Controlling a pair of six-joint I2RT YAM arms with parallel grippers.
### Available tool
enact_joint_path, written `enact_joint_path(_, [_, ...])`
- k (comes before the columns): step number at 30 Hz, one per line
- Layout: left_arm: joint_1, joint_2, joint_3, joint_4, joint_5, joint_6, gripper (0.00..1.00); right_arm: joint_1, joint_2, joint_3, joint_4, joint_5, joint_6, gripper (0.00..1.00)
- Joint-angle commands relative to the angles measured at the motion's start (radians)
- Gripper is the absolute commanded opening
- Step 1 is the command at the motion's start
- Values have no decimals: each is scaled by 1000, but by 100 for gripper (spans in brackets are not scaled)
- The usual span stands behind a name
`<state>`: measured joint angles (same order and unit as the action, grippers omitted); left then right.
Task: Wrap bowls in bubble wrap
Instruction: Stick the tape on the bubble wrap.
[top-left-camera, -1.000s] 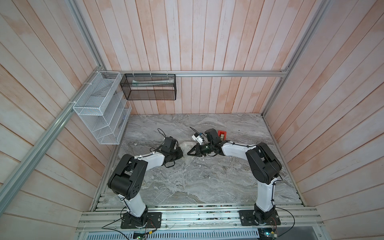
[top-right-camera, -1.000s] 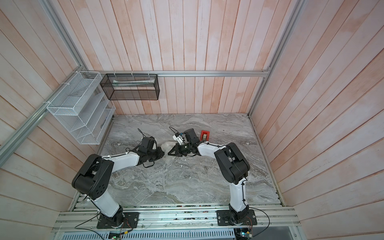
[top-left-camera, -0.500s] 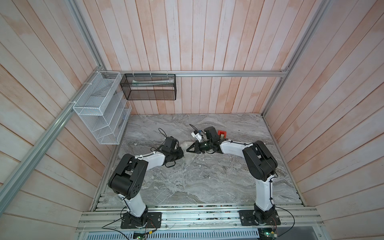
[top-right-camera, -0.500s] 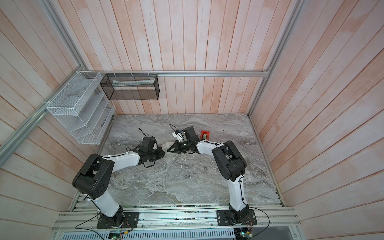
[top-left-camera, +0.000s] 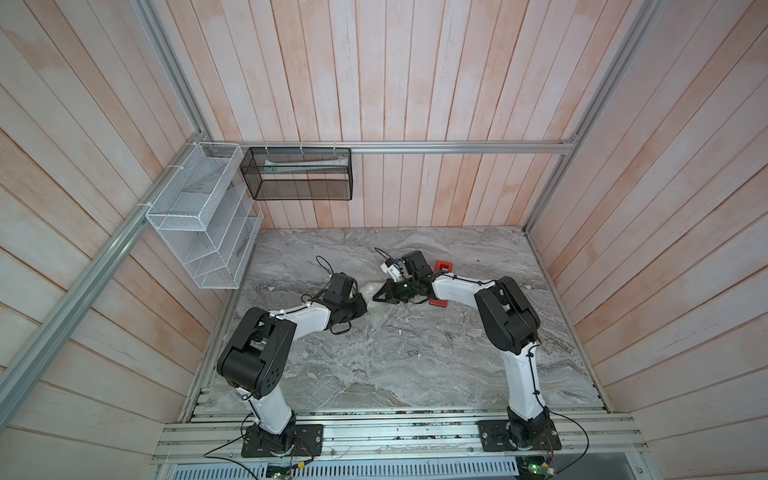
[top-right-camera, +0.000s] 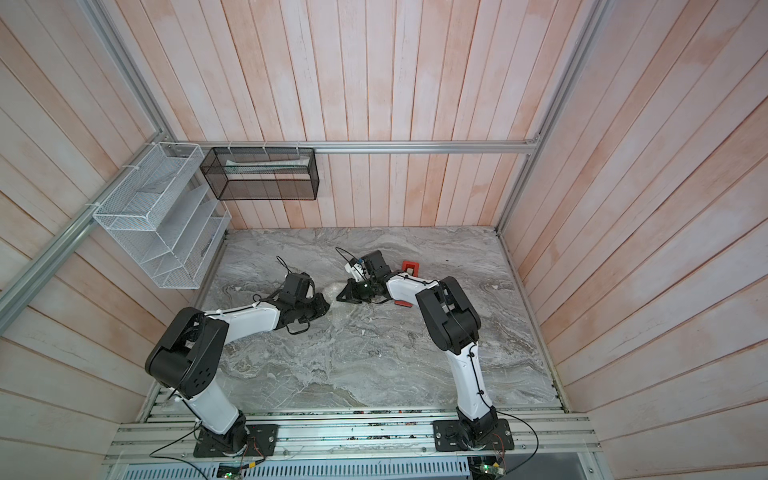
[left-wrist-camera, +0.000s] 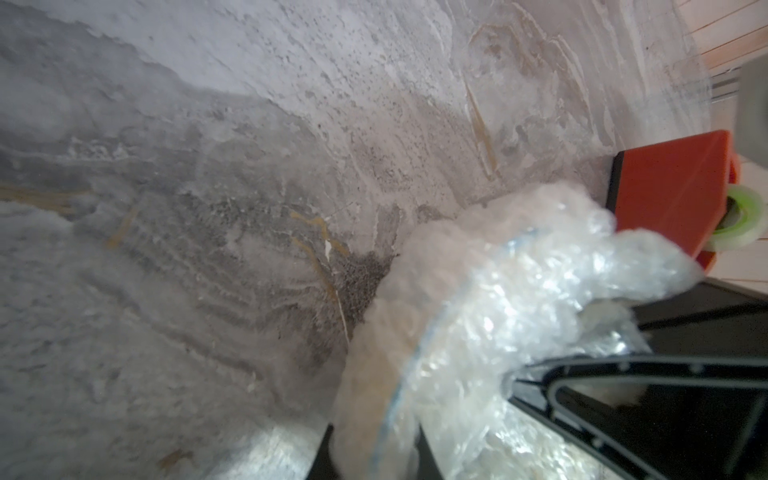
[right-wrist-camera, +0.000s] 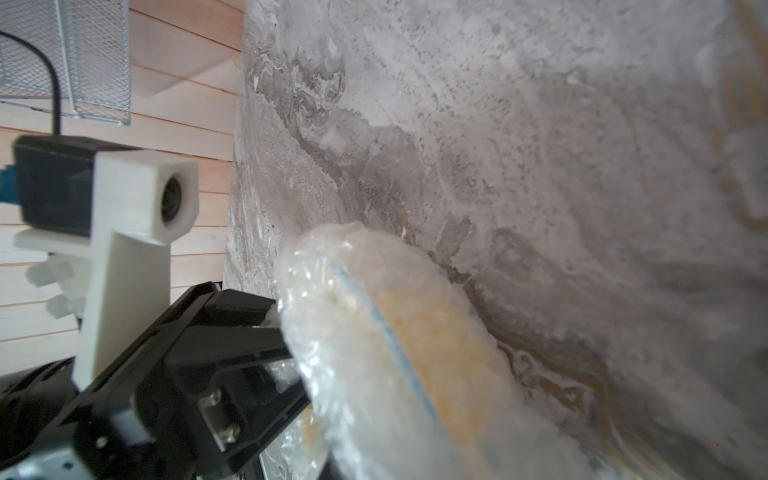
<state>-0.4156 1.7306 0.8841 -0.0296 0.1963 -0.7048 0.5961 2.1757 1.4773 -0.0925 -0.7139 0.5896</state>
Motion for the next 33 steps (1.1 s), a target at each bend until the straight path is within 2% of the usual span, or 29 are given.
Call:
enact_joint_path(1, [-17,14,23,8,21,22,14,-10,70,-2,-118,177,-19,0])
enact_joint_path(5, [-16,14,23,15,20,18,14,-10,79,-37,-119,220,-1,0])
enact_joint_path(13, [-17,10,21,13,12,13,14,1,117,34,-279,436,-59,0])
enact_joint_path(18, [-16,6,18,5,8,13,13,-2,62,6,-207,332,-86,0])
enact_joint_path(25, [-19,8,4,7,2,5,13,0,-102,-34,-131,201,-97,0])
enact_joint_path(33, [-18,11,9,4,-3,7,13,14,-168,-89,-139,153,-90,0])
